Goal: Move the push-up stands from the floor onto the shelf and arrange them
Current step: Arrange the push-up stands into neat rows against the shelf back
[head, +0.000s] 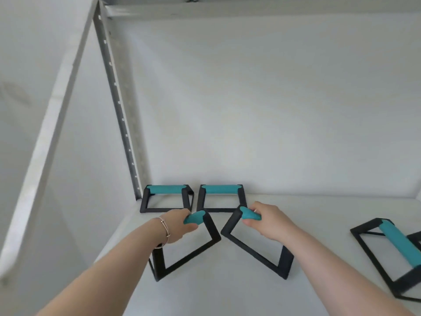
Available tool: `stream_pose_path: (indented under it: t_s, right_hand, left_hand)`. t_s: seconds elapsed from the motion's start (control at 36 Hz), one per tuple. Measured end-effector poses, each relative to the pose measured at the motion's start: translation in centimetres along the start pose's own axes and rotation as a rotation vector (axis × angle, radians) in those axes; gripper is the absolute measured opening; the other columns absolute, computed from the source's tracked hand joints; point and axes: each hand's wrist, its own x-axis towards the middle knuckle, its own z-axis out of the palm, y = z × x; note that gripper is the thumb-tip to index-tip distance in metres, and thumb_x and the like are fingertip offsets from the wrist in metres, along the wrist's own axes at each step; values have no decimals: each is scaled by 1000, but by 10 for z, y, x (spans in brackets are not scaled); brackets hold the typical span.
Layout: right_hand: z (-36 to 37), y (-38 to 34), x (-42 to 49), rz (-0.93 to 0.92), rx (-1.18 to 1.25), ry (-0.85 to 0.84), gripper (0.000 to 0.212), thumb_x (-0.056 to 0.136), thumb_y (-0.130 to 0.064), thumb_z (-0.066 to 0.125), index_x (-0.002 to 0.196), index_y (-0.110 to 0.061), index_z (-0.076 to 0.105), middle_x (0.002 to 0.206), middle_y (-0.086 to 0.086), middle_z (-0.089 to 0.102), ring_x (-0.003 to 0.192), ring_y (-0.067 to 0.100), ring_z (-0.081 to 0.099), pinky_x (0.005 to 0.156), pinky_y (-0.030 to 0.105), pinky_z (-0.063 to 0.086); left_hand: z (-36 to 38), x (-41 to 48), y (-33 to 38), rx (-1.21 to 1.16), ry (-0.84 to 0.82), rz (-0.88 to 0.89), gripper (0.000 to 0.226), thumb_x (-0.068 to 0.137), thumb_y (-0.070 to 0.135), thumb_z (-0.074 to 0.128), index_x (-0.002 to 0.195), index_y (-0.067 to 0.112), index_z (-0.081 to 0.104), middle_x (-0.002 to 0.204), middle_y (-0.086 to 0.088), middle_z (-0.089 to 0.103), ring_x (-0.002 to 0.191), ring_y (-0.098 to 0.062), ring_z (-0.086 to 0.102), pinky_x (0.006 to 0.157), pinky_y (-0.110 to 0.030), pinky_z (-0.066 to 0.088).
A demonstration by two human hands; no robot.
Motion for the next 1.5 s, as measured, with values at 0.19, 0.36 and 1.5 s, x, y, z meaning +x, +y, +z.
stream_pose_path:
  t_s: [0.19,0.36,1.5]
  right_hand:
    - [43,-50,23,-159,-144,-27,37,88,-48,61,122,-36,56,113,-12,63,102,15,57,92,35,44]
    - [67,-70,36,-166,-251,-12,38,92,-48,55,130,-41,53,128,-14,57,119,18,51,102,41,30]
    - [92,-66,62,-91,-226,104,44,85,-69,51,120,-44,61,97,-16,57,101,13,51,95,38,29]
  left_hand:
    - [-19,9,-59,200,20,57,29,95,37,51,122,26,54,110,3,61,94,-15,56,84,-30,46]
    - [-19,19,-93,321,27,93,40,98,36,43,137,42,39,127,9,54,114,-17,50,92,-37,38]
    - [7,51,-104,247,266,134,45,88,70,32,124,48,47,105,15,59,99,-15,50,93,-41,32]
